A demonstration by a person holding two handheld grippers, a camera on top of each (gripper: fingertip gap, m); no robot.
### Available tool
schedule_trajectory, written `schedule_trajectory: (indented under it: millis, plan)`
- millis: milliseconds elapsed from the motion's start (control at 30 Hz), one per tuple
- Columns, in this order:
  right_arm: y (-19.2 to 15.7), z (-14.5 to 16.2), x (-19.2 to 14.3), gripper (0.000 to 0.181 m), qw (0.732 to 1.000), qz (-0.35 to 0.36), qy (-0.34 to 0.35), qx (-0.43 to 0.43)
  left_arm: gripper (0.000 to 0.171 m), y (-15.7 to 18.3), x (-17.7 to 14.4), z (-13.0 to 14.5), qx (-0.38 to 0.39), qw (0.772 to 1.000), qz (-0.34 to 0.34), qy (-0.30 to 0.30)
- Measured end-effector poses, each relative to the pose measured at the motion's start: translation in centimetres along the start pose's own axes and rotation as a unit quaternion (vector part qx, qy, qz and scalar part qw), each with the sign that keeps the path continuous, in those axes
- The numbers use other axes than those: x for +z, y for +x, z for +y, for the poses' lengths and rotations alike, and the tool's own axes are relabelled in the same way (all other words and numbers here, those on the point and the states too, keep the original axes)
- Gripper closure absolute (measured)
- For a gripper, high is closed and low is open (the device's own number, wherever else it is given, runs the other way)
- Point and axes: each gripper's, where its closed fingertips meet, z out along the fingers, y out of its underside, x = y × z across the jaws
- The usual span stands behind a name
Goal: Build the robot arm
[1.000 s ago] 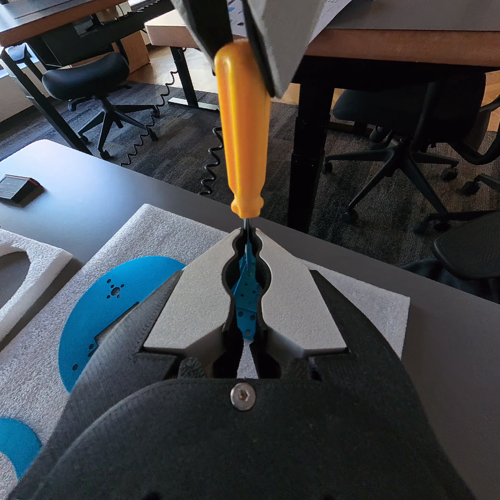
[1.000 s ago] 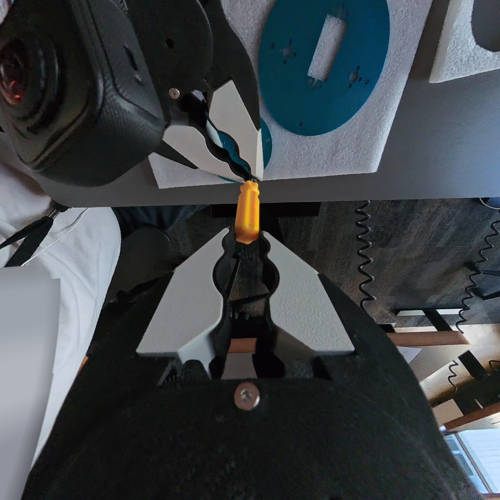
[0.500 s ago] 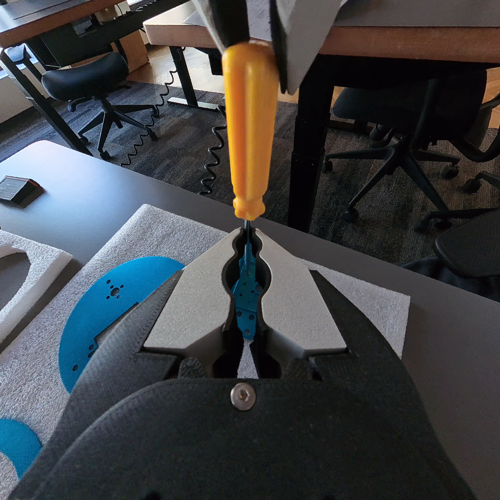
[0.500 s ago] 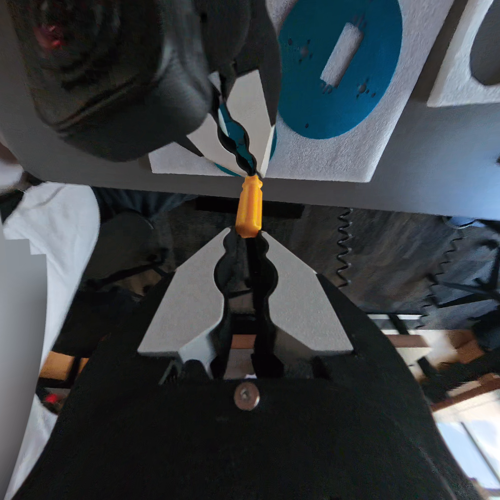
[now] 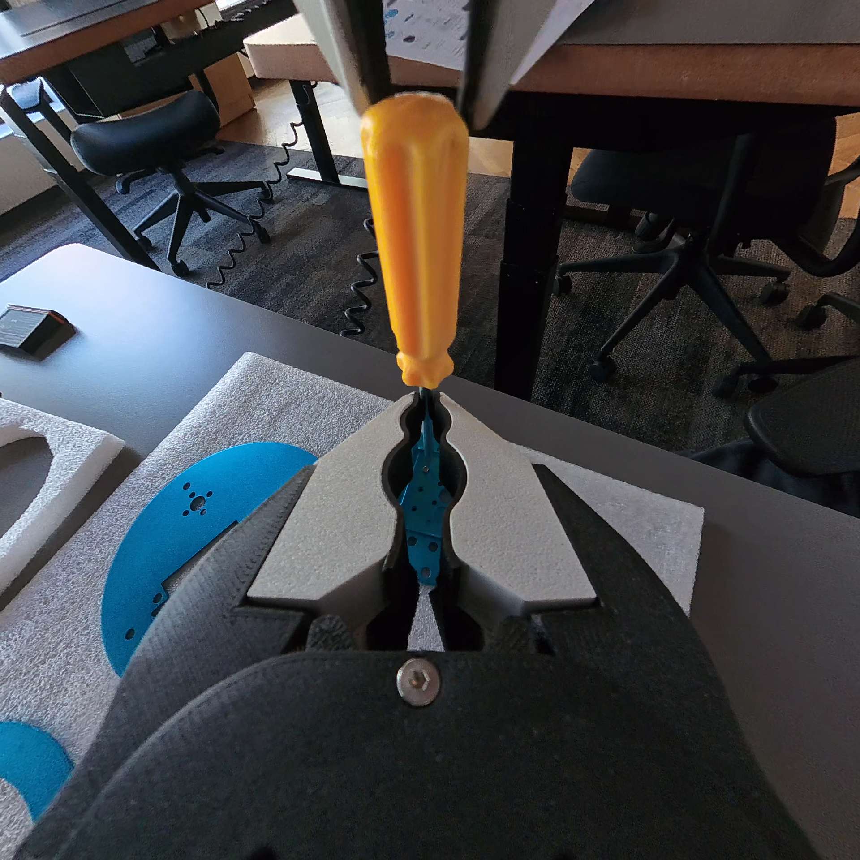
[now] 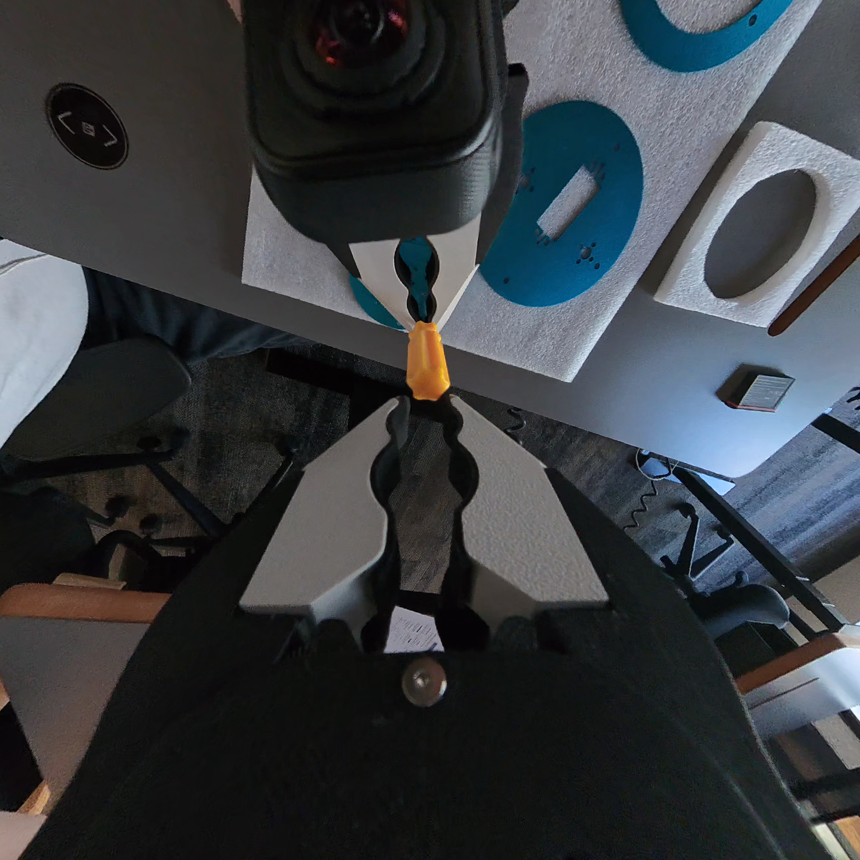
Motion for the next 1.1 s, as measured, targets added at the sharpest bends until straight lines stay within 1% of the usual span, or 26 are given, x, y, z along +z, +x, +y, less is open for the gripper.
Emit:
schedule_trajectory:
  millis: [67, 133, 167, 233, 267, 300, 333, 467, 567, 600, 633, 667, 700, 767, 800, 867, 933, 1000, 1100]
  plan:
    - [0.1, -0.3, -0.3, 0.172, 1.0, 0.007, 0.014, -0.008, 0.169, 0.0, -0.2, -0.2, 0.002, 1.0, -0.002, 0.005]
    - [-0.1, -0.5, -0.6, 0.171, 1.0, 0.004, 0.025, -0.012, 0.169, 0.0, -0.5, -0.4, 0.007, 1.0, -0.007, 0.003]
    - [-0.3, -0.6, -0.7, 0.167, 0.999, 0.003, 0.033, -0.016, 0.17, 0.0, -0.6, -0.6, 0.012, 1.0, -0.011, 0.005]
    - [-0.4, -1.2, -0.6, 0.139, 0.998, 0.004, 0.054, -0.013, 0.169, 0.2, -1.0, -1.4, 0.021, 1.0, -0.015, 0.016]
    - [-0.6, -1.4, -0.4, 0.142, 0.998, -0.002, 0.065, -0.01, 0.169, 0.3, -1.2, -1.9, 0.024, 0.999, -0.014, 0.022]
    - [-0.9, -1.7, -0.3, 0.149, 0.997, -0.01, 0.081, -0.01, 0.17, 0.4, -1.4, -2.2, 0.024, 0.999, -0.014, 0.026]
    - [-1.1, -2.0, -0.1, 0.162, 0.995, -0.012, 0.096, -0.013, 0.17, 0.5, -1.5, -2.4, 0.026, 0.999, -0.015, 0.024]
    - [-0.9, -2.4, -0.4, 0.163, 0.986, -0.005, 0.17, 0.002, 0.169, 0.8, -1.5, -2.5, 0.029, 0.999, -0.018, 0.02]
    - [-0.6, -1.7, -0.5, 0.163, 0.977, -0.009, 0.209, 0.036, 0.169, 0.8, -1.4, -2.4, 0.028, 0.999, -0.018, 0.023]
    - [-0.5, -1.5, -0.7, 0.163, 0.973, -0.006, 0.225, 0.046, 0.165, 0.6, -1.5, -2.2, 0.03, 0.999, -0.024, 0.018]
    - [-0.4, -1.3, -0.9, 0.163, 0.969, -0.006, 0.24, 0.055, 0.157, 0.6, -1.6, -2.0, 0.032, 0.999, -0.026, 0.014]
    - [-0.3, -1.2, -1.1, 0.163, 0.964, -0.007, 0.257, 0.064, 0.143, 0.7, -1.6, -1.7, 0.032, 0.999, -0.023, 0.011]
    - [-0.2, -1.0, -1.4, 0.163, 0.959, -0.007, 0.272, 0.074, 0.125, 0.8, -1.5, -1.3, 0.025, 1.0, -0.016, 0.003]
    - [0.5, -0.2, -1.9, 0.163, 0.95, 0.0, 0.298, 0.094, 0.094, 0.7, -1.7, -0.2, -0.001, 1.0, -0.01, -0.026]
    - [1.0, 0.3, -2.2, 0.163, 0.945, 0.008, 0.312, 0.104, 0.08, 0.8, -1.9, -0.1, -0.015, 0.999, -0.002, -0.031]
    - [2.0, 1.4, -2.9, 0.163, 0.93, 0.021, 0.344, 0.126, 0.077, 1.2, -2.2, 0.1, -0.032, 0.999, 0.018, -0.034]
    - [2.6, 2.9, -2.9, 0.163, 0.929, 0.016, 0.34, 0.143, 0.081, 1.5, -2.1, 0.2, -0.023, 0.998, 0.029, -0.05]
    - [3.6, 4.2, -3.3, 0.163, 0.924, 0.03, 0.347, 0.157, 0.088, 1.9, -1.6, 0.9, 0.002, 0.996, 0.04, -0.084]
    - [4.3, 5.2, -4.3, 0.163, 0.915, 0.031, 0.364, 0.17, 0.089, 2.3, -0.8, 2.4, 0.028, 0.989, 0.069, -0.131]
